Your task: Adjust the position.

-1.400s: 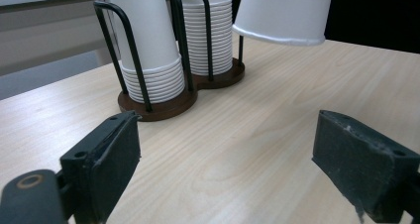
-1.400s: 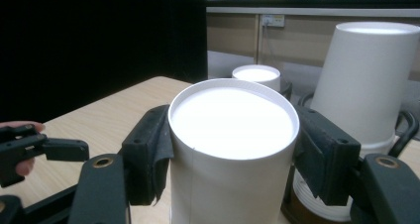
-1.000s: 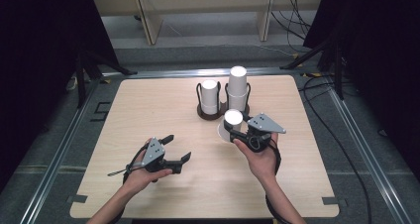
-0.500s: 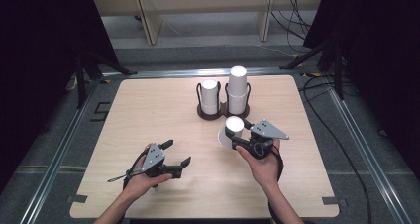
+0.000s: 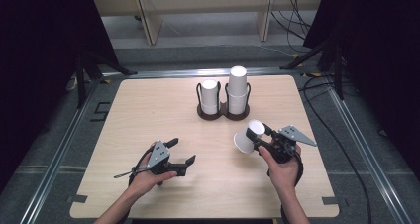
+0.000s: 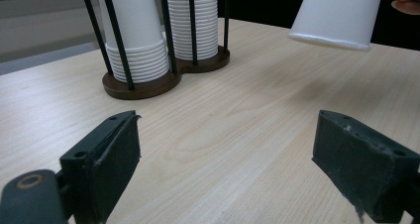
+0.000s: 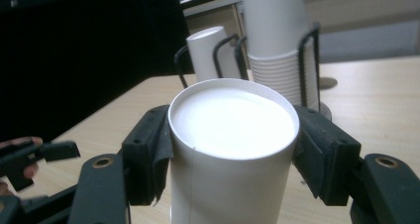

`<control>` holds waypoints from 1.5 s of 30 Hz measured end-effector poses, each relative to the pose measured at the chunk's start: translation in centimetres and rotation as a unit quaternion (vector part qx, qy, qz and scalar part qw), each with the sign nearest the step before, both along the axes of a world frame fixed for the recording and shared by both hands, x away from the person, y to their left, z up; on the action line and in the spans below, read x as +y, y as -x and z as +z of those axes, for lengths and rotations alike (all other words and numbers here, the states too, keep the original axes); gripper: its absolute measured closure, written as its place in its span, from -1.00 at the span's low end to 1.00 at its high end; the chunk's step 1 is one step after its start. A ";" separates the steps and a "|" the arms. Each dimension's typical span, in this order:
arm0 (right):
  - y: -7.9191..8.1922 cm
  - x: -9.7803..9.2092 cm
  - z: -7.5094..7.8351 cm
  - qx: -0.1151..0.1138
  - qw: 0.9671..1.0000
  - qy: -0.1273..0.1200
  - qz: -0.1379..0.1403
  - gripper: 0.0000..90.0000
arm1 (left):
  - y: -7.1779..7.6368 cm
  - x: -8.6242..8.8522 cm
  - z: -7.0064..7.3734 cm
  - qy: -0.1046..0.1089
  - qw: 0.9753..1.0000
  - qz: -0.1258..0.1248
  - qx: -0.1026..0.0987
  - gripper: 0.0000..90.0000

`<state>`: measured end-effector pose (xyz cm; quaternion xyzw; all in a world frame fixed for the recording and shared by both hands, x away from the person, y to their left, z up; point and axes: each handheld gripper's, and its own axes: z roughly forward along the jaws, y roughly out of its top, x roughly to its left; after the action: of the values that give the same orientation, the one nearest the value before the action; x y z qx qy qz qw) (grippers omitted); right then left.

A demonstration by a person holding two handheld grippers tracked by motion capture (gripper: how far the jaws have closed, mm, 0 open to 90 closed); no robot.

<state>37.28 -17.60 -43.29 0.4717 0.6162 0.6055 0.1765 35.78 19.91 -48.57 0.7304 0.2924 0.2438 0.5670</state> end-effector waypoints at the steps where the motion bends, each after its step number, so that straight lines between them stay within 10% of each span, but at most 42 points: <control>1: -0.2 -0.3 -0.2 0.013 1.000 -0.003 -0.010 -0.20 | 0.2 -0.1 0.1 -0.003 1.000 -0.001 0.002 -0.76; 9: -1.0 -1.9 -1.4 0.052 0.996 -0.066 -0.021 -0.20 | -0.1 -0.5 0.2 0.001 1.000 -0.008 0.001 -0.76; 17: -1.9 -3.2 -2.2 0.091 0.986 -0.140 -0.010 -0.20 | -0.3 -1.3 0.3 0.009 1.000 -0.024 -0.001 -0.76; 33: -3.5 -3.6 -2.8 0.149 0.949 -0.278 0.016 -0.20 | -2.2 -3.5 1.0 0.019 0.998 -0.060 0.008 -0.82; 41: -4.0 -3.6 -3.0 0.151 0.950 -0.272 0.010 -0.20 | -3.0 -5.3 1.8 0.015 0.997 -0.075 0.000 -1.00; 43: -4.1 -3.6 -2.9 0.159 0.943 -0.292 0.009 -0.20 | -3.1 -5.9 2.0 0.007 0.997 -0.079 0.000 -1.00; 45: -4.1 -3.6 -2.9 0.156 0.944 -0.291 0.008 -0.20 | -3.4 -6.7 2.1 0.011 0.996 -0.083 -0.005 -1.00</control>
<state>41.41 -21.19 -46.24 0.5859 0.4366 0.6790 -0.0714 39.16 13.22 -46.49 0.7450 0.2307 0.1963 0.5943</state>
